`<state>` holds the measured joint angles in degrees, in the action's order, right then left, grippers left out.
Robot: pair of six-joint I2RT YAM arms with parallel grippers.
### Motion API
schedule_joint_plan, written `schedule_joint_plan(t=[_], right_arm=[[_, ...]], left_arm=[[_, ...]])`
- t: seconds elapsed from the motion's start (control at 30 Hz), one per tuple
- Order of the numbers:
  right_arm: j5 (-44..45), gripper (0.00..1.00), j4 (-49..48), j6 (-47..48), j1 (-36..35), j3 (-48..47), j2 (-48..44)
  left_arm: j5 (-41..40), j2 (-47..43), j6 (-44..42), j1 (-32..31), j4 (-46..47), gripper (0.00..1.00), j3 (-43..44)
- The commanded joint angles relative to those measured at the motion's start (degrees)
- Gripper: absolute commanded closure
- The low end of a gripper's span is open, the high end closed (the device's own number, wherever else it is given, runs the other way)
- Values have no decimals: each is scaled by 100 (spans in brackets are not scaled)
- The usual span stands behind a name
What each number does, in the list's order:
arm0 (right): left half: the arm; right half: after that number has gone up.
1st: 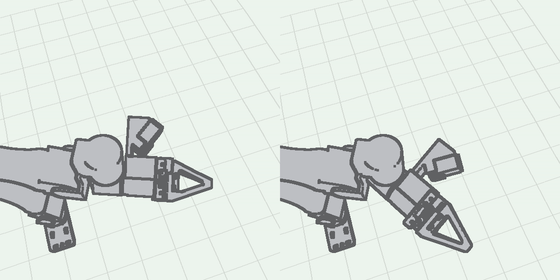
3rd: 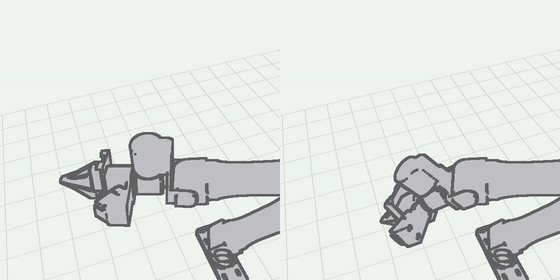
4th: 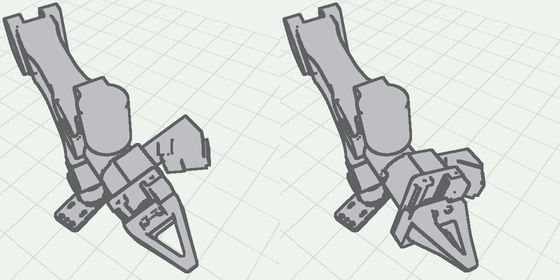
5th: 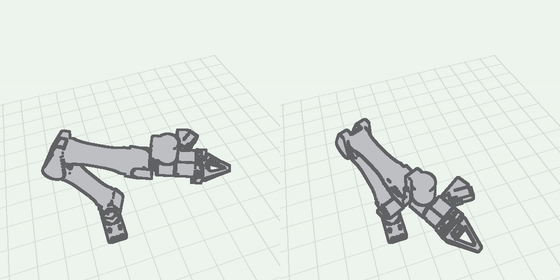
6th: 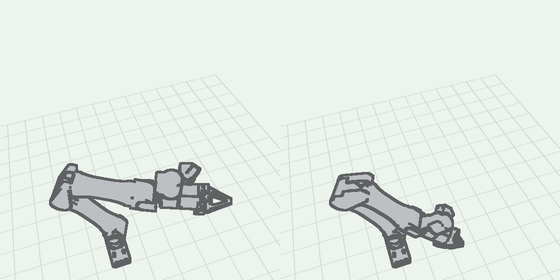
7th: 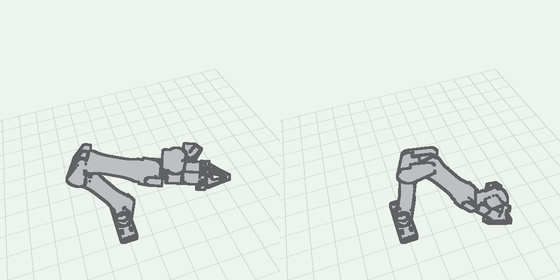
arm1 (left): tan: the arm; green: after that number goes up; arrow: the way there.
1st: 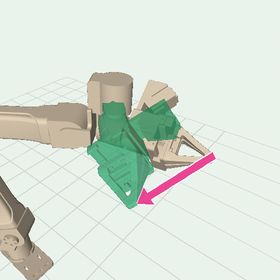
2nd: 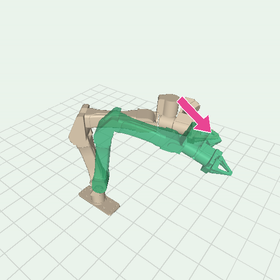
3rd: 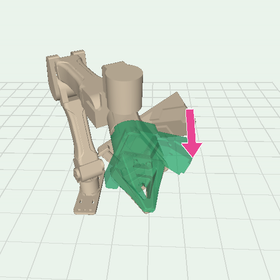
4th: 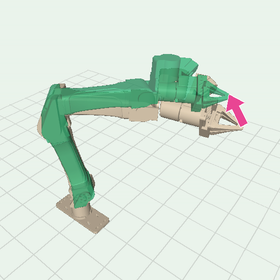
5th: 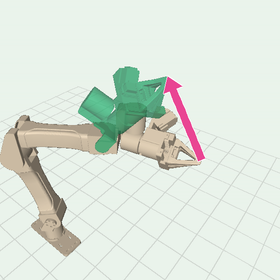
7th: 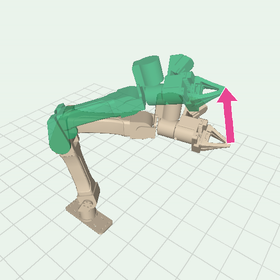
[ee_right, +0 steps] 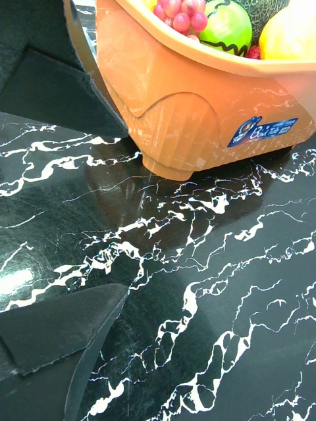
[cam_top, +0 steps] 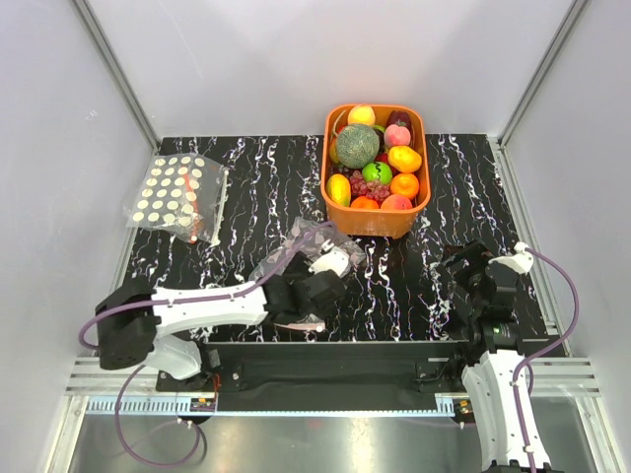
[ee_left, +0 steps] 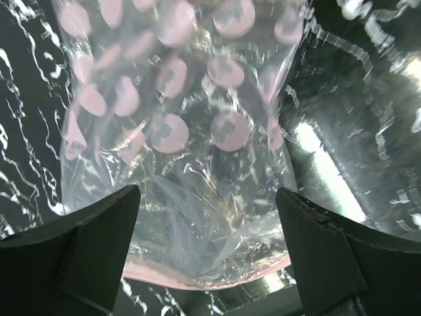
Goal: Place the food in the zip-top bag and seal the zipper
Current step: Pick up the zipper food storage bag at the center of the board.
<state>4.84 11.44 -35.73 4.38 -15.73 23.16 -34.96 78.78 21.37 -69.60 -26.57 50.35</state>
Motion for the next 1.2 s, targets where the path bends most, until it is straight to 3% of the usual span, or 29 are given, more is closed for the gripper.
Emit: schedule_joint_plan(t=[0.0, 0.23, 0.37, 0.4, 0.6, 0.83, 0.97, 1.03, 1.17], right_arm=[[-62, 0, -248, 101, -25, -45, -4], [-53, 0, -257, 101, -25, -53, 31], [-106, 0, -248, 145, -25, -71, 49], [-115, 0, -248, 153, -25, -71, 49], [-255, 0, -248, 197, -25, -80, 31], [-2055, 0, -1090, 532, -25, -53, 723], [-2829, 17, -1617, 330, -173, -229, 1488], [-2814, 18, -1803, 268, -411, -334, 1884], [-2067, 15, -1645, 286, -1877, -895, 2306]], left_arm=[[129, 347, 43, -18, -577, 11, 423], [744, 700, 78, -1, -639, 18, 555], [1052, 709, 227, 166, -587, 44, 450], [1174, 674, 245, 323, -491, 56, 397], [1861, 147, 447, 833, -77, 99, -235], [2317, -968, 711, 1317, 152, 100, -666], [2564, -1374, 764, 1563, 205, 100, -684], [2617, -1436, 799, 1581, 178, 100, -562], [2906, -1366, 974, 1800, 300, 100, -429]])
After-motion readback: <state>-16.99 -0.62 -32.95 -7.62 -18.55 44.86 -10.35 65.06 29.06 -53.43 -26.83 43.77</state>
